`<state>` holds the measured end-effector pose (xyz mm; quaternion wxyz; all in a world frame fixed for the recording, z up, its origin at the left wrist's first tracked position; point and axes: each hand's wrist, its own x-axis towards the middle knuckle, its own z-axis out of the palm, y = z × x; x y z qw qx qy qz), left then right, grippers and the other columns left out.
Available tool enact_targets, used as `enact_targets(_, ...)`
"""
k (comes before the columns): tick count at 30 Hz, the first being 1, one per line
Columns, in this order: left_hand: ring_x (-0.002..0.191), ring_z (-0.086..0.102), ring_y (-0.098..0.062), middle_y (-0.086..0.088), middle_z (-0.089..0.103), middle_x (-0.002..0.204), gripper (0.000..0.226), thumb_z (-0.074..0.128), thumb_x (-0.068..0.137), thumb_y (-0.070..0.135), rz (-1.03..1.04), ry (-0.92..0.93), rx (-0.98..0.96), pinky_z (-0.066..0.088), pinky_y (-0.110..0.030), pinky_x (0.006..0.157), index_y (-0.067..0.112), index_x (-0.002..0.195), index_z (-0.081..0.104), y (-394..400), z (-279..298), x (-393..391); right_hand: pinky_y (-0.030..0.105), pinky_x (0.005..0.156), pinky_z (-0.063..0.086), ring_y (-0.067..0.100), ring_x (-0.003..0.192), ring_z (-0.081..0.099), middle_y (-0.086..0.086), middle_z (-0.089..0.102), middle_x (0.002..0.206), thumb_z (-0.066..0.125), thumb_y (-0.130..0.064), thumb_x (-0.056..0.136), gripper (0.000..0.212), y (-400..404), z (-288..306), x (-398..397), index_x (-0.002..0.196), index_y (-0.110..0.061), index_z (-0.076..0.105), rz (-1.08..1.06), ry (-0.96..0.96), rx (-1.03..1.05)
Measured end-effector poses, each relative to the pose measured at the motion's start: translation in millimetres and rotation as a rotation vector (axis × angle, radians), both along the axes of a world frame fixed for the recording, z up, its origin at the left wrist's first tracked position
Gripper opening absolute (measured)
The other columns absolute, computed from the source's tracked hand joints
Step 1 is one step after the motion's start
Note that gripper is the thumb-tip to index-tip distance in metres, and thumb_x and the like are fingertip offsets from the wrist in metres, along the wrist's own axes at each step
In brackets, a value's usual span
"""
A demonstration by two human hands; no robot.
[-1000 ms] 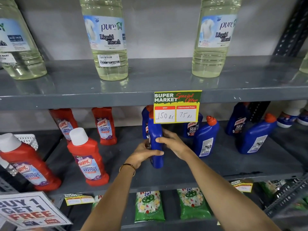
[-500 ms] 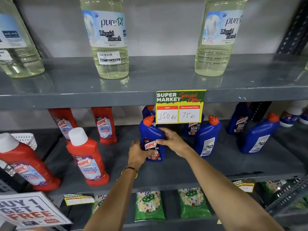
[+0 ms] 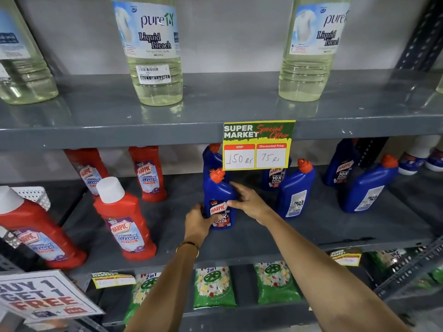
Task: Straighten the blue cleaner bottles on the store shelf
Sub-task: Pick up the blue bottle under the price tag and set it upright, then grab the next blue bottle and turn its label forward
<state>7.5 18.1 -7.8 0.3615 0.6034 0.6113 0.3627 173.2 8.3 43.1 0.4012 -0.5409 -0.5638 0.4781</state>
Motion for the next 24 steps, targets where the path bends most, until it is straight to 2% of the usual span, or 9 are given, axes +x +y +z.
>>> enact_targets(2, 0.091, 0.064, -0.026, -0.013, 0.067, 0.103, 0.045, 0.078, 0.07, 0.025, 0.065, -0.016, 0.025, 0.052, -0.032, 0.073, 0.005, 0.103, 0.054, -8.0, -1.6, 1.5, 0.019, 0.09, 0.045, 0.013, 0.123, 0.045, 0.008, 0.043, 0.144, 0.065, -0.001, 0.08, 0.072, -5.9, -2.5, 4.0, 0.142, -0.016, 0.031, -0.047, 0.028, 0.013)
enact_targets(3, 0.09, 0.063, -0.025, -0.013, 0.066, 0.102, 0.046, 0.077, 0.07, 0.026, 0.114, -0.037, 0.051, 0.05, -0.031, 0.072, 0.005, 0.104, 0.054, -13.0, -2.3, 2.2, 0.021, 0.094, 0.041, 0.016, 0.128, 0.042, 0.008, 0.04, 0.146, 0.065, -0.002, 0.081, 0.073, -8.9, -4.2, 7.1, 0.143, -0.015, 0.029, -0.092, 0.029, 0.025)
enact_targets(5, 0.092, 0.062, -0.025, -0.013, 0.065, 0.105, 0.046, 0.076, 0.073, 0.023, 0.207, -0.115, 0.118, 0.051, -0.034, 0.077, 0.005, 0.108, 0.053, -24.5, -3.9, 5.3, 0.027, 0.102, 0.034, 0.021, 0.136, 0.036, 0.008, 0.038, 0.148, 0.065, -0.007, 0.083, 0.07, -15.2, -9.2, 15.1, 0.143, -0.016, 0.029, -0.208, 0.016, 0.052)
enact_targets(8, 0.097, 0.062, -0.027, -0.014, 0.063, 0.108, 0.038, 0.072, 0.077, 0.012, 0.243, -0.243, 0.2, 0.053, -0.038, 0.084, 0.006, 0.109, 0.053, -44.7, -6.6, 19.5, 0.034, 0.109, 0.034, 0.022, 0.135, 0.038, 0.008, 0.04, 0.147, 0.061, -0.011, 0.086, 0.063, -30.6, -19.3, 28.0, 0.142, -0.016, 0.032, -0.373, 0.003, 0.086)
enact_targets(13, 0.089, 0.062, -0.025, -0.012, 0.066, 0.099, 0.037, 0.073, 0.076, 0.022, 0.18, -0.263, 0.231, 0.052, -0.035, 0.08, 0.008, 0.107, 0.057, -64.0, -9.0, 56.4, 0.025, 0.103, 0.034, 0.018, 0.133, 0.04, 0.005, 0.043, 0.145, 0.06, -0.017, 0.088, 0.058, -65.0, -33.5, 50.4, 0.14, -0.016, 0.035, -0.524, 0.028, 0.08)
enact_targets(16, 0.097, 0.061, -0.027, -0.013, 0.064, 0.104, 0.042, 0.073, 0.075, 0.027, 0.106, -0.254, 0.203, 0.053, -0.041, 0.083, 0.009, 0.109, 0.056, -68.1, -11.4, 83.8, 0.031, 0.105, 0.036, 0.018, 0.131, 0.042, 0.003, 0.045, 0.143, 0.062, -0.021, 0.087, 0.058, -79.9, -35.8, 74.3, 0.14, -0.017, 0.037, -0.605, -0.01, 0.092)
enact_targets(20, 0.112, 0.055, -0.026, -0.014, 0.059, 0.121, 0.056, 0.076, 0.073, 0.026, 0.002, -0.24, 0.126, 0.05, -0.046, 0.092, 0.008, 0.12, 0.051, -62.0, -15.5, 119.9, 0.04, 0.101, 0.043, 0.025, 0.122, 0.049, 0.01, 0.044, 0.138, 0.064, -0.023, 0.085, 0.063, -83.8, -35.8, 106.7, 0.141, -0.018, 0.034, -0.782, -0.069, 0.13)
enact_targets(22, 0.12, 0.051, -0.026, -0.013, 0.054, 0.13, 0.066, 0.077, 0.071, 0.025, -0.047, -0.232, 0.088, 0.046, -0.046, 0.099, 0.009, 0.128, 0.047, -56.0, -15.2, 140.2, 0.046, 0.105, 0.039, 0.029, 0.129, 0.043, 0.013, 0.035, 0.145, 0.064, -0.026, 0.084, 0.071, -78.3, -36.2, 125.9, 0.144, -0.018, 0.026, -0.789, -0.082, 0.1)
enact_targets(24, 0.124, 0.048, -0.027, -0.013, 0.051, 0.135, 0.072, 0.077, 0.07, 0.024, -0.083, -0.206, 0.091, 0.043, -0.044, 0.103, 0.009, 0.131, 0.043, -49.4, -15.1, 160.6, 0.047, 0.11, 0.032, 0.029, 0.138, 0.031, 0.015, 0.026, 0.152, 0.063, -0.028, 0.085, 0.075, -70.2, -36.2, 145.1, 0.146, -0.019, 0.02, -0.707, -0.096, 0.055)
